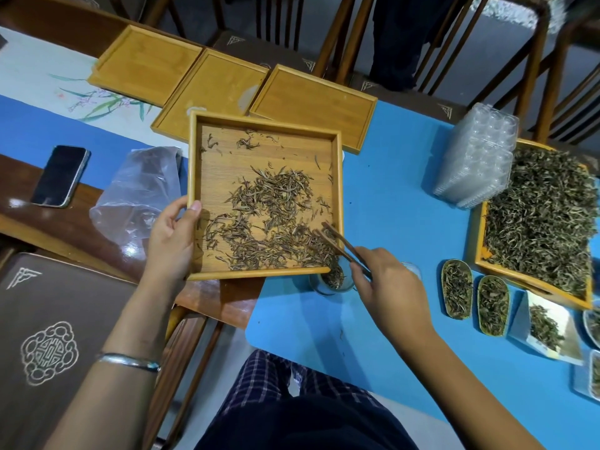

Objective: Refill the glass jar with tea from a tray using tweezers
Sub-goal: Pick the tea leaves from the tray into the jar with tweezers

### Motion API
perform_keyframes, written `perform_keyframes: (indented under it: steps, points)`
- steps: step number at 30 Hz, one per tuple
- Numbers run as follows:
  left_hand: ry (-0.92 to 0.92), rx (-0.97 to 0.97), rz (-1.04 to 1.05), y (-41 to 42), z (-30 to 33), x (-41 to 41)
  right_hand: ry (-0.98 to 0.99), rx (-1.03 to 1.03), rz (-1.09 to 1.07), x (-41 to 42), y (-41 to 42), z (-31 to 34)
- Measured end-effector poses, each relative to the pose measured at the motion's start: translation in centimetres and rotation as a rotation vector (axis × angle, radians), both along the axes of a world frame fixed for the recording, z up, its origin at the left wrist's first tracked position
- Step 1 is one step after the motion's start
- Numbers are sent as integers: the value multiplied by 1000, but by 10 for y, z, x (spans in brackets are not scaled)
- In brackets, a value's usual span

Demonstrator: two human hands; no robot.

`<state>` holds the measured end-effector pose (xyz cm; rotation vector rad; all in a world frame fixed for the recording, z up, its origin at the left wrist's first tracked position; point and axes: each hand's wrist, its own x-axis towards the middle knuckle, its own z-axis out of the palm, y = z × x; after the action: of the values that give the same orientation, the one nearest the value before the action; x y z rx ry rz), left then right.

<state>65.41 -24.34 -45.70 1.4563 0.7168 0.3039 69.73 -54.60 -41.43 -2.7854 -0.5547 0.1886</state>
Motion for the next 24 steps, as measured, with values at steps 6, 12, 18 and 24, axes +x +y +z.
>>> perform_keyframes:
  steps: [6,12,18,24]
  points:
    - [-9,3,-1,-2,1,1,-2,7,2,-12,-6,1]
    - [-2,2,-3,0,0,2,-22,-31,3,-22,-15,1]
    - [5,-2,-4,0,1,3,-35,39,-10,-27,-26,7]
    - [-11,10,-2,-1,5,4,-69,133,29,-18,-15,18]
